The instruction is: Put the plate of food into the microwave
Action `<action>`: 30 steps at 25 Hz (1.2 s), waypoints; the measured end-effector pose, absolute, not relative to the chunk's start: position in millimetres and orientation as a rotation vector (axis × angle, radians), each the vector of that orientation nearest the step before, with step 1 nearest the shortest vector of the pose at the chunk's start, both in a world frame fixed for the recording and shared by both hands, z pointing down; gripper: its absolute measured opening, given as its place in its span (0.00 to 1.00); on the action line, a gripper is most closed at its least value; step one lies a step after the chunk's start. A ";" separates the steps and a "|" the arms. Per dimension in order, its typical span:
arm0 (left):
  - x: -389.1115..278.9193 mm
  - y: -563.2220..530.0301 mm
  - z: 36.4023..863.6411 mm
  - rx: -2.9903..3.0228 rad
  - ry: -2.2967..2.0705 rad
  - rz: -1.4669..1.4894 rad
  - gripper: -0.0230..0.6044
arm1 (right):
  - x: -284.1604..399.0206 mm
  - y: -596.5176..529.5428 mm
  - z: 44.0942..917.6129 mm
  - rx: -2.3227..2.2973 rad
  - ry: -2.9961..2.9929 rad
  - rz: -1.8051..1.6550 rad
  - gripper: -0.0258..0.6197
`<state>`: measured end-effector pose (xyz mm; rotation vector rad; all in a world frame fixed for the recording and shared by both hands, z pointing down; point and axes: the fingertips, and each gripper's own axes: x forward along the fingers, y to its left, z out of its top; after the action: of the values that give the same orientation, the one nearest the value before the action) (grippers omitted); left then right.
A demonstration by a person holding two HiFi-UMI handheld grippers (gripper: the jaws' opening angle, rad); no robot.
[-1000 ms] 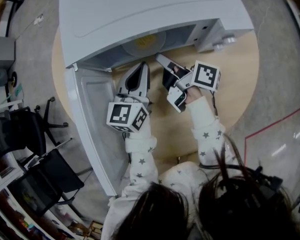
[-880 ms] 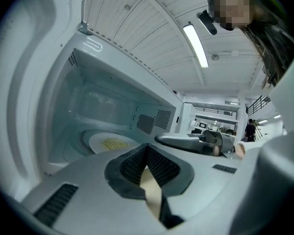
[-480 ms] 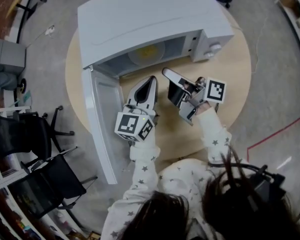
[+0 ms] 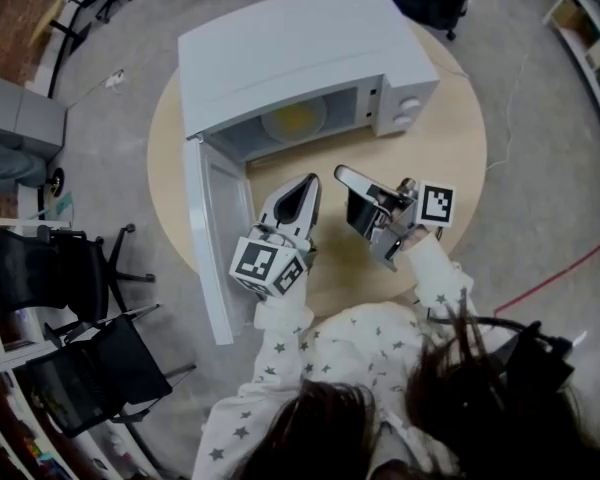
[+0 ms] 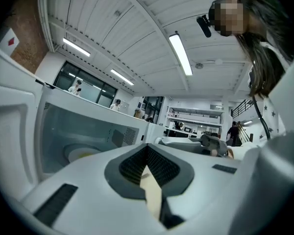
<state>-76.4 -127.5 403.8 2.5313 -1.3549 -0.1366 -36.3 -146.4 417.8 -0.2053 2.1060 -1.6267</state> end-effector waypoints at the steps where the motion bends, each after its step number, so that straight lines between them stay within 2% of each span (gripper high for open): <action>1: -75.9 -124.1 398.6 2.537 -1.353 -0.134 0.03 | -35.0 -142.4 413.2 -0.194 2.107 -1.621 0.05; 18: -56.7 -69.4 343.0 2.599 -1.308 -0.193 0.03 | -32.9 -92.2 352.5 -0.034 2.138 -1.549 0.05; 30: -47.3 -51.7 340.2 2.653 -1.293 -0.148 0.03 | -31.1 -81.0 354.0 0.001 2.117 -1.559 0.05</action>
<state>-47.3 -51.7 340.2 2.6527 -1.2925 -0.1483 -31.1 -81.0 354.0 0.0009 2.1174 -1.5590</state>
